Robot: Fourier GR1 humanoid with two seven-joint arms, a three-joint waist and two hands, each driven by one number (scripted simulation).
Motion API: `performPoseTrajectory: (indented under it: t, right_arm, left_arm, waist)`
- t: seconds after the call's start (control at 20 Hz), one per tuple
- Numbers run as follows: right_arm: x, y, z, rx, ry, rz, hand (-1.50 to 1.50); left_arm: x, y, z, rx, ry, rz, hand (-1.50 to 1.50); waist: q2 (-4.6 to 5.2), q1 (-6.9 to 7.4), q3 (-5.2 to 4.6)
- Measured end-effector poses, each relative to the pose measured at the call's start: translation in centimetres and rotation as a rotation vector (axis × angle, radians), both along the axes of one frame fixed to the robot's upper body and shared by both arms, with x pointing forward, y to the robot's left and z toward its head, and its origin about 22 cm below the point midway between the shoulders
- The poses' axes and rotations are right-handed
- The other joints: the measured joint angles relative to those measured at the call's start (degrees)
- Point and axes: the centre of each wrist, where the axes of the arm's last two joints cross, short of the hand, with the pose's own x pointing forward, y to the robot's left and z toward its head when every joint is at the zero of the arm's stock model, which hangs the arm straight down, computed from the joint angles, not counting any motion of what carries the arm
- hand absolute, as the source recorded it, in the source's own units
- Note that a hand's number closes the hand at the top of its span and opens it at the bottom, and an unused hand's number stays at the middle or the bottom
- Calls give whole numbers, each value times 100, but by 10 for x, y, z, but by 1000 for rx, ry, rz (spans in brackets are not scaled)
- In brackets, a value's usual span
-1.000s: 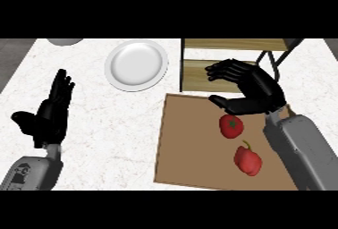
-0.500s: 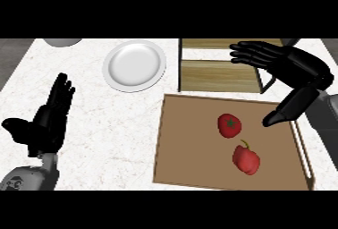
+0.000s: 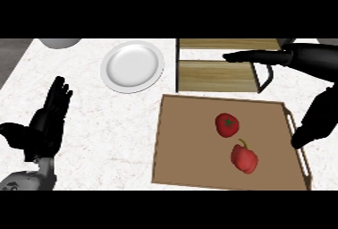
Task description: Pick the tomato from the tray and place it in the tiered shelf
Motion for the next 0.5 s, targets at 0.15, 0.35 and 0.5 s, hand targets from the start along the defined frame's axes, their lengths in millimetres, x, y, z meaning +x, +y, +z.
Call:
performPoseTrajectory:
  t: [0.15,0.35,0.5]
  right_arm:
    - [-17,21,-1,-137,-91,-7,-150]
    - [-36,48,-16,-259,-150,-44,-150]
    - [-41,59,-29,-325,-185,-72,-150]
  left_arm:
    - [-2,0,1,-4,4,3,0]
    - [-4,1,2,0,2,7,0]
    - [-4,0,4,2,2,0,0]
  waist:
    - [-1,-15,0]
    - [11,-13,0]
    - [26,5,2]
